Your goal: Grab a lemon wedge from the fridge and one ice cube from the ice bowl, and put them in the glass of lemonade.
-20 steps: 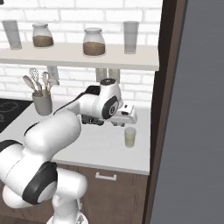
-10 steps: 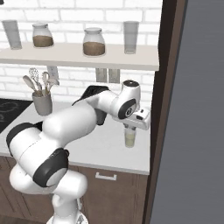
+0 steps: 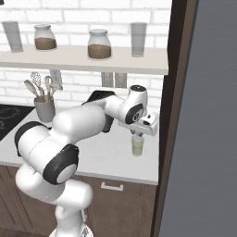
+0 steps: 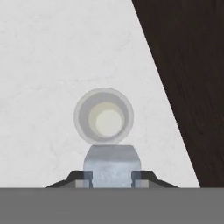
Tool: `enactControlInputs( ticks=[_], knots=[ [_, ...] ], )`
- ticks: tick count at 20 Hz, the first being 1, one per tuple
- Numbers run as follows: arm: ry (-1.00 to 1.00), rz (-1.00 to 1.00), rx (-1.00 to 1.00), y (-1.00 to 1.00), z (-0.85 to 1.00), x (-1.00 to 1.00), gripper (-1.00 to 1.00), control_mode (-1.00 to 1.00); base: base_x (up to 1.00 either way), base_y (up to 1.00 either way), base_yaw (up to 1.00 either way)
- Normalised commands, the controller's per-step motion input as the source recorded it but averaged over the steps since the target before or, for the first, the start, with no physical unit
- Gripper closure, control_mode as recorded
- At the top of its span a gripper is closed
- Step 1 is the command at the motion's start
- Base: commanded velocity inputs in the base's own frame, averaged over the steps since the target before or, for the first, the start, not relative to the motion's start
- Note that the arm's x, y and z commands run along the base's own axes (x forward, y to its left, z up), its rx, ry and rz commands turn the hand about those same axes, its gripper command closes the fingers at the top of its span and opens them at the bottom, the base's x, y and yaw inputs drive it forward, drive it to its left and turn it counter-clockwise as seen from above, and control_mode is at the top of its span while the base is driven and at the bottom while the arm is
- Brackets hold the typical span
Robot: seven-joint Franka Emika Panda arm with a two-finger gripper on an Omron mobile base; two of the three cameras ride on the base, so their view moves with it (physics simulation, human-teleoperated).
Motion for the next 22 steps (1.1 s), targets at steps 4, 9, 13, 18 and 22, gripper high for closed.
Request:
enactControlInputs(
  ticks=[4,9,13,18,22],
  knots=[
    [0.00,0.00,0.00,0.00,0.00,0.17,1.00,-1.00,0.00,0.00,0.00],
    [0.00,0.00,0.00,0.00,0.00,0.14,1.00,-1.00,0.00,0.00,0.00],
    [0.00,0.00,0.00,0.01,0.00,0.13,1.00,-1.00,0.00,0.00,0.00],
    [0.00,0.00,0.00,0.00,-0.01,0.18,1.00,-1.00,0.00,0.00,0.00],
    [0.00,0.00,0.00,0.00,-0.03,0.18,1.00,-1.00,0.00,0.00,0.00]
  ],
)
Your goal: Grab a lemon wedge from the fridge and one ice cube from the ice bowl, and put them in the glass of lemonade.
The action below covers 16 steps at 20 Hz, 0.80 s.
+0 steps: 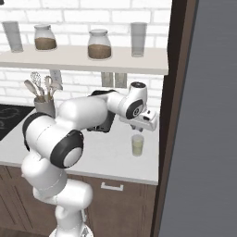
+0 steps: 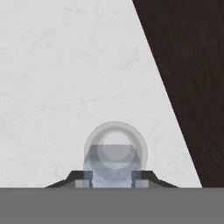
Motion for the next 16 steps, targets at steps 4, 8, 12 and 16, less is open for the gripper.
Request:
enactControlInputs(
  ticks=[4,8,12,16],
  knots=[
    [0.00,0.00,0.00,0.00,0.00,0.07,1.00,-1.00,0.00,0.00,0.00],
    [0.00,0.00,0.00,0.01,0.00,0.00,1.00,-1.00,0.00,0.00,0.00],
    [0.00,0.00,0.00,0.04,-0.21,0.00,1.00,-1.00,0.00,0.00,0.00],
    [0.00,0.00,0.00,-0.07,-0.26,-0.01,1.00,-1.00,0.00,0.00,0.00]
  ],
)
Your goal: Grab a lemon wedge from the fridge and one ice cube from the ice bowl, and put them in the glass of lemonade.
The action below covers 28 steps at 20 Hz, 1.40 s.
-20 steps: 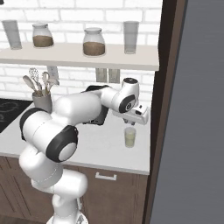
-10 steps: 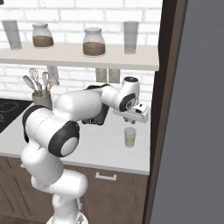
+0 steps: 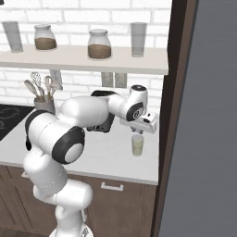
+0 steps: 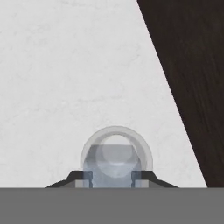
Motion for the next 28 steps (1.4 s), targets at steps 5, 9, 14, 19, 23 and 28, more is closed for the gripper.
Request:
enactControlInputs(
  ticks=[5,9,14,19,23,28],
  knots=[
    [0.00,0.00,0.00,-0.15,-0.06,-0.04,1.00,-1.00,0.00,0.00,0.00],
    [0.00,0.00,0.02,-0.02,0.03,-0.10,1.00,-1.00,0.00,0.00,0.00],
    [0.00,0.00,0.00,0.12,0.02,0.00,1.00,-1.00,0.00,0.00,0.00],
    [0.00,0.00,0.00,0.01,-0.03,0.10,1.00,-1.00,0.00,0.00,0.00],
    [0.00,0.00,0.00,0.00,-0.06,0.04,1.00,-1.00,0.00,0.00,0.00],
    [0.00,0.00,0.00,0.00,-0.11,0.00,1.00,-1.00,0.00,0.00,0.00]
  ],
)
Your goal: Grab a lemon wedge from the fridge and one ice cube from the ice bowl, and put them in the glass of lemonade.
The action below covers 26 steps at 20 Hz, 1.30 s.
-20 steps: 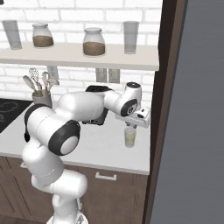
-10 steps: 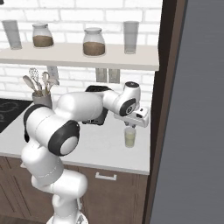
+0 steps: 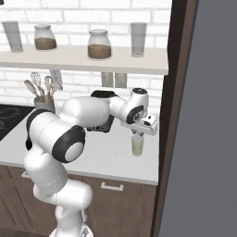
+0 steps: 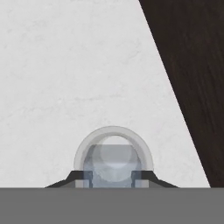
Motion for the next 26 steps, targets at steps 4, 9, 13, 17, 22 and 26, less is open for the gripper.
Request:
enactControlInputs(
  ticks=[4,9,13,17,22,26],
  knots=[
    [0.00,0.00,0.00,0.00,-0.21,0.00,1.00,-1.00,0.00,0.00,0.00],
    [0.00,0.00,0.00,0.00,-0.14,-0.01,1.00,-1.00,0.00,0.00,0.00],
    [-0.01,0.00,0.00,0.00,0.00,-0.06,1.00,-1.00,0.00,0.00,0.00],
    [0.00,0.00,0.00,0.00,0.00,-0.01,1.00,-1.00,0.00,0.00,0.00],
    [0.00,0.00,0.00,0.00,0.00,0.00,1.00,-1.00,0.00,0.00,0.00],
    [0.00,0.00,0.00,0.00,0.00,0.00,-1.00,-1.00,0.00,0.00,0.00]
  ],
)
